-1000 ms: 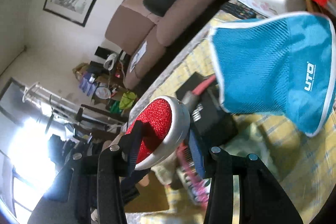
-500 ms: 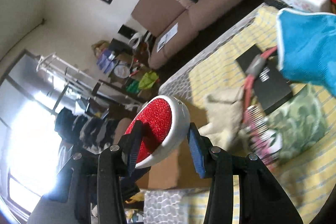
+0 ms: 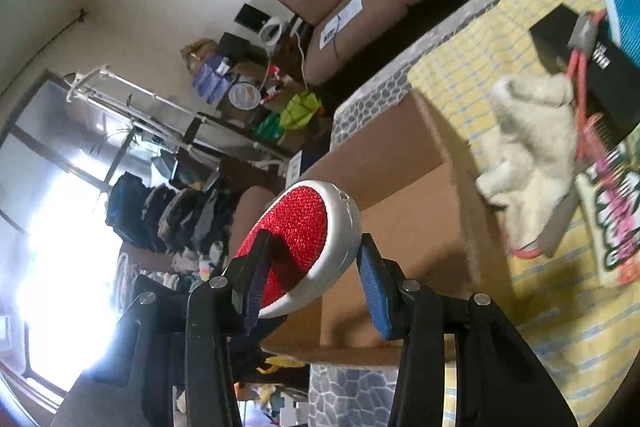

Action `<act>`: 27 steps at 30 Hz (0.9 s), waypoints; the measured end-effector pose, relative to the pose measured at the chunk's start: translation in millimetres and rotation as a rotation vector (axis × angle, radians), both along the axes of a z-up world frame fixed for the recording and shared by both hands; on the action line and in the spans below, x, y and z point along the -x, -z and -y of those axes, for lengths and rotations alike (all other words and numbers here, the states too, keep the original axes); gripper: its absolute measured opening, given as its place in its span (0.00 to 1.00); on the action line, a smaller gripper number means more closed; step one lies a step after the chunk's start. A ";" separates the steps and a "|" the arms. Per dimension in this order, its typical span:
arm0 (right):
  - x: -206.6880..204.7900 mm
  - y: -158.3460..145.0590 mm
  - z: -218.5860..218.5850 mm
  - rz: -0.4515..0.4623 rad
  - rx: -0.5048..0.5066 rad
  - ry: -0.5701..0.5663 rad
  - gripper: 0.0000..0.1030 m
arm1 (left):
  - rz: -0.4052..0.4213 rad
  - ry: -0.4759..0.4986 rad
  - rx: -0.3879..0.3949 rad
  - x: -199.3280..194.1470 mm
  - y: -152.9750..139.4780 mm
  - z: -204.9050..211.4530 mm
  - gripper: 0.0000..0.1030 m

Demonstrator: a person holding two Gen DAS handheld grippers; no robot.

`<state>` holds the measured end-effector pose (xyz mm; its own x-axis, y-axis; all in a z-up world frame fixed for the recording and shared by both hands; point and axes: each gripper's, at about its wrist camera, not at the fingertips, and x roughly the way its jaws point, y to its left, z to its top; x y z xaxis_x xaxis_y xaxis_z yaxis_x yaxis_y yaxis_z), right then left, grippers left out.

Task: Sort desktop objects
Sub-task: 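Carry the lint brush with the left gripper into the cardboard box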

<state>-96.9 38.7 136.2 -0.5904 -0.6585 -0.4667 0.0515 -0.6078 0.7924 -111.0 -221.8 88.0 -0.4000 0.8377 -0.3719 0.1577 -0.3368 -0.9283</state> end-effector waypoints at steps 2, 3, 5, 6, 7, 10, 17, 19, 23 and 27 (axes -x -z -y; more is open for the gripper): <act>8.0 8.8 11.5 0.019 -0.003 -0.001 0.43 | 0.022 -0.003 -0.003 3.2 7.3 7.7 0.28; 11.1 12.2 16.4 0.027 -0.007 0.000 0.43 | 0.041 -0.005 -0.007 6.9 13.5 11.8 0.28; 19.9 22.1 25.0 0.047 -0.011 0.003 0.43 | 0.058 -0.010 -0.001 13.3 23.0 17.2 0.28; 24.2 27.4 28.2 0.057 -0.009 0.006 0.43 | 0.063 -0.010 0.003 15.9 27.1 17.4 0.28; 29.1 34.4 31.9 0.070 -0.006 0.011 0.43 | 0.076 -0.009 0.004 21.7 32.7 19.5 0.28; 42.5 47.9 35.9 0.101 -0.012 0.024 0.43 | 0.108 -0.018 -0.006 31.0 47.8 20.6 0.27; 76.3 68.3 44.1 0.157 -0.042 0.058 0.43 | 0.175 -0.020 -0.015 60.5 78.8 27.6 0.28; 85.5 74.7 47.1 0.189 -0.056 0.072 0.43 | 0.195 -0.020 -0.008 64.1 86.2 29.5 0.28; 98.0 86.9 49.5 0.247 -0.095 0.090 0.43 | 0.234 -0.011 -0.003 72.8 102.5 29.4 0.28; 104.6 93.6 51.6 0.315 -0.153 0.075 0.43 | 0.290 -0.015 -0.018 75.9 116.8 27.6 0.28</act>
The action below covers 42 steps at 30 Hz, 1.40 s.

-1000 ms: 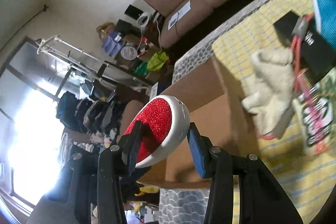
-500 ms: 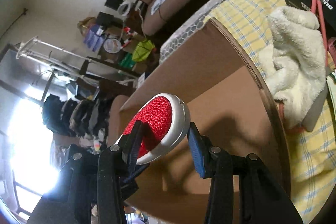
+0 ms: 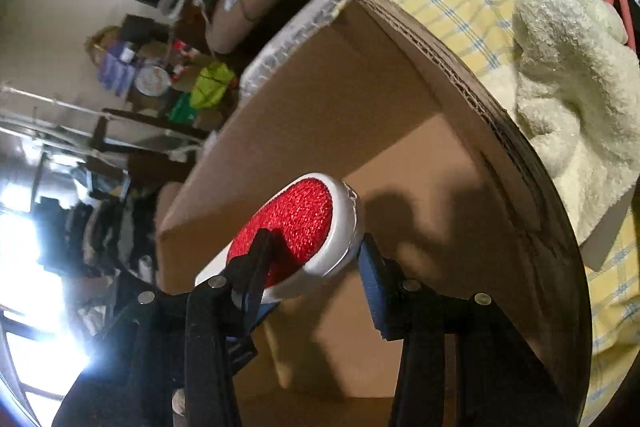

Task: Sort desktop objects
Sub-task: 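Carry the lint brush with the left gripper into the cardboard box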

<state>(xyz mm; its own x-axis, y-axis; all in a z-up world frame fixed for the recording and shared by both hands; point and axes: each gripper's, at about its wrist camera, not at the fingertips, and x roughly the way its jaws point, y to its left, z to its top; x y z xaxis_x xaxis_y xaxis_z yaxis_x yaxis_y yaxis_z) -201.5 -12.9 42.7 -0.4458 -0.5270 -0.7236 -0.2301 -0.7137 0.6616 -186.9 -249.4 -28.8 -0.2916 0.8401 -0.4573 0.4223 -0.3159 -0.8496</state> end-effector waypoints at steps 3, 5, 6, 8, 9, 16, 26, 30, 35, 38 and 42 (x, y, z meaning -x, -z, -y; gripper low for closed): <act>8.0 -0.1 2.1 0.039 -0.032 -0.031 0.44 | 0.017 -0.001 0.007 4.3 2.7 -1.5 0.28; 12.6 0.1 0.0 0.069 -0.023 -0.029 0.44 | 0.017 -0.002 0.019 4.4 2.8 -2.5 0.29; 15.7 -0.7 -0.1 0.083 -0.027 -0.028 0.44 | 0.023 -0.005 0.024 6.2 2.9 -3.1 0.29; 21.4 -2.7 1.7 0.108 -0.042 -0.028 0.44 | 0.035 -0.011 0.032 10.1 3.3 -3.8 0.29; 24.3 -3.1 2.4 0.119 -0.046 -0.033 0.44 | 0.039 -0.014 0.039 11.2 3.5 -3.9 0.29; 39.6 8.6 1.3 0.200 -0.056 -0.019 0.44 | 0.099 -0.032 0.031 14.6 22.9 -6.4 0.29; 52.6 35.8 5.6 0.245 -0.129 -0.034 0.45 | 0.161 -0.029 0.087 19.0 50.8 -14.9 0.31; 54.9 35.4 10.5 0.242 -0.195 -0.057 0.45 | 0.166 -0.026 0.096 19.8 55.5 -20.6 0.31; 57.4 39.6 25.3 0.237 -0.315 -0.151 0.38 | 0.177 -0.021 0.118 18.6 63.1 -27.5 0.27; 56.0 43.5 29.1 0.234 -0.344 -0.161 0.39 | 0.192 -0.024 0.121 16.8 67.7 -31.8 0.27; 51.7 46.8 31.5 0.234 -0.383 -0.190 0.39 | 0.199 -0.022 0.134 15.4 66.2 -36.2 0.28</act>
<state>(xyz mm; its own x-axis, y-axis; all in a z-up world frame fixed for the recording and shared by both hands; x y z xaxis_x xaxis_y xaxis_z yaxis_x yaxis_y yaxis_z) -253.2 -44.4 -4.1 -0.1698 -0.2591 -0.9508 -0.1835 -0.9396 0.2888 -202.3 -213.2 -95.1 -0.2018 0.7629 -0.6142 0.5851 -0.4090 -0.7003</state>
